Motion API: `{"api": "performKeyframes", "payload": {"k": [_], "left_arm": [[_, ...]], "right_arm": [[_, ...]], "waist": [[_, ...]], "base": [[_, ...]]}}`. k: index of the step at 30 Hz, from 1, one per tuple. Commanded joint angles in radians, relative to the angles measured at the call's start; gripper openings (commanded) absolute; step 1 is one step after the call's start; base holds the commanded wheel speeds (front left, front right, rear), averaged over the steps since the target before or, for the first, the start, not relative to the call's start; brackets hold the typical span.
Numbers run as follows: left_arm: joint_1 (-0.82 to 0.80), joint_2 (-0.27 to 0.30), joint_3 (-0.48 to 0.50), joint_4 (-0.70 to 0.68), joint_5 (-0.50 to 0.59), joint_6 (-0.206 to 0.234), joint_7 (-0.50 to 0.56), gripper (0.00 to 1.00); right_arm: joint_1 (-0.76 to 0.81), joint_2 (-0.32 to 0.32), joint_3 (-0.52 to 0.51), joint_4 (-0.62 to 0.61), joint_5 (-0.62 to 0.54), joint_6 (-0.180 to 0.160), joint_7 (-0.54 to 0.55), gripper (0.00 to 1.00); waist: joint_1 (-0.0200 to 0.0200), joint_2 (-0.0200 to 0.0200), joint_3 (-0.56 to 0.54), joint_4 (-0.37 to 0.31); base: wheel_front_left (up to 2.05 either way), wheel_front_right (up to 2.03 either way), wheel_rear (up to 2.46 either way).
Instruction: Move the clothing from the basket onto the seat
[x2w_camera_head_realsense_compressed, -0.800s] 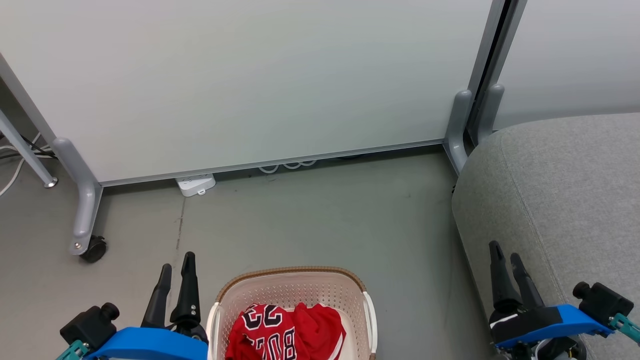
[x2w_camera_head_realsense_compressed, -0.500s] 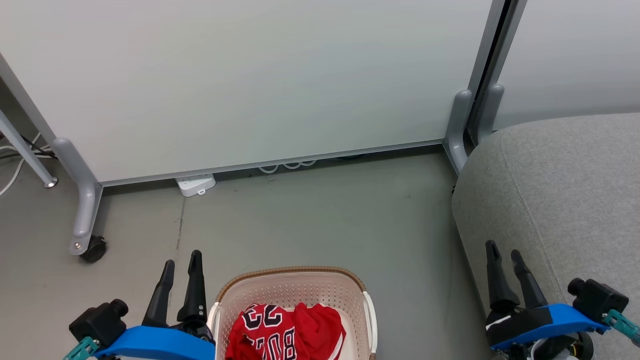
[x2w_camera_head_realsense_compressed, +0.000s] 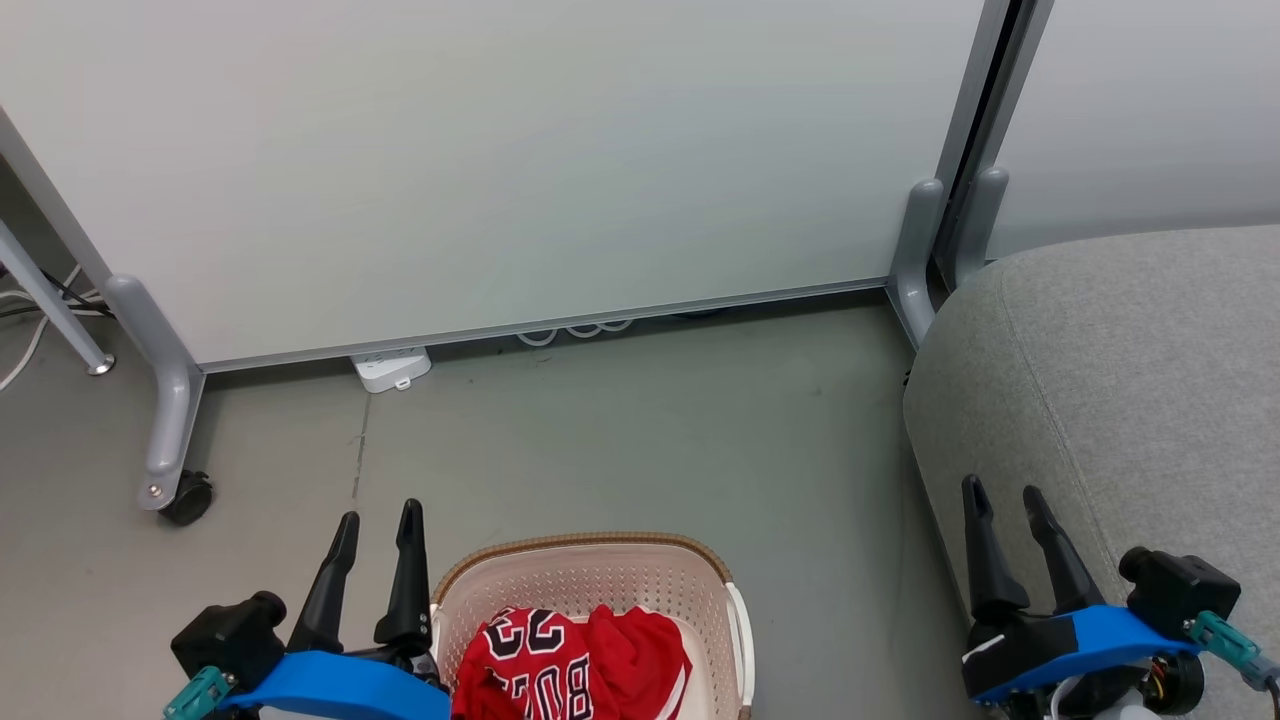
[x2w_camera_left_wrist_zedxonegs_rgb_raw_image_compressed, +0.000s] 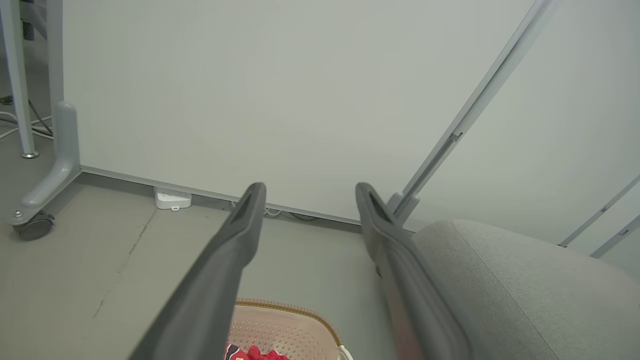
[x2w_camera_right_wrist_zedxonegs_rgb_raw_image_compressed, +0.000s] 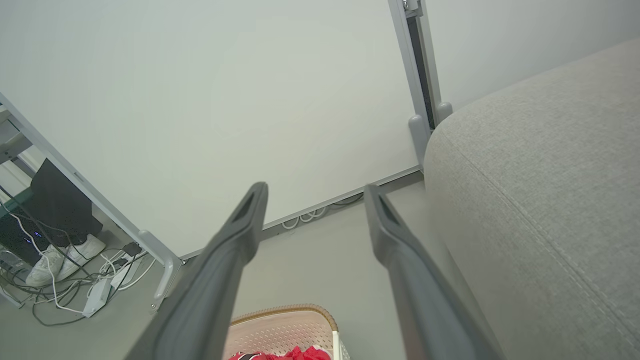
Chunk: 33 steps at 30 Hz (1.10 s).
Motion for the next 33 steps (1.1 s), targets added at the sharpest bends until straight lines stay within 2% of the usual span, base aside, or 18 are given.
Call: {"api": "performKeyframes", "payload": {"k": [1,33], "left_arm": [[-0.02,0.007,-0.004,-0.002,0.031,0.006,-0.011,1.0],[-0.032,0.009,-0.028,0.045,0.244,0.026,-0.075,1.0]], "right_arm": [[-0.022,-0.004,0.0,-0.012,-0.034,0.0,-0.009,1.0],[-0.017,-0.004,-0.003,-0.016,-0.297,0.0,-0.051,1.0]], "waist": [[0.0,0.0,0.0,0.0],[0.0,0.0,-0.001,-0.003]], "base": [[0.0,0.0,0.0],[0.0,0.0,0.0]]}}
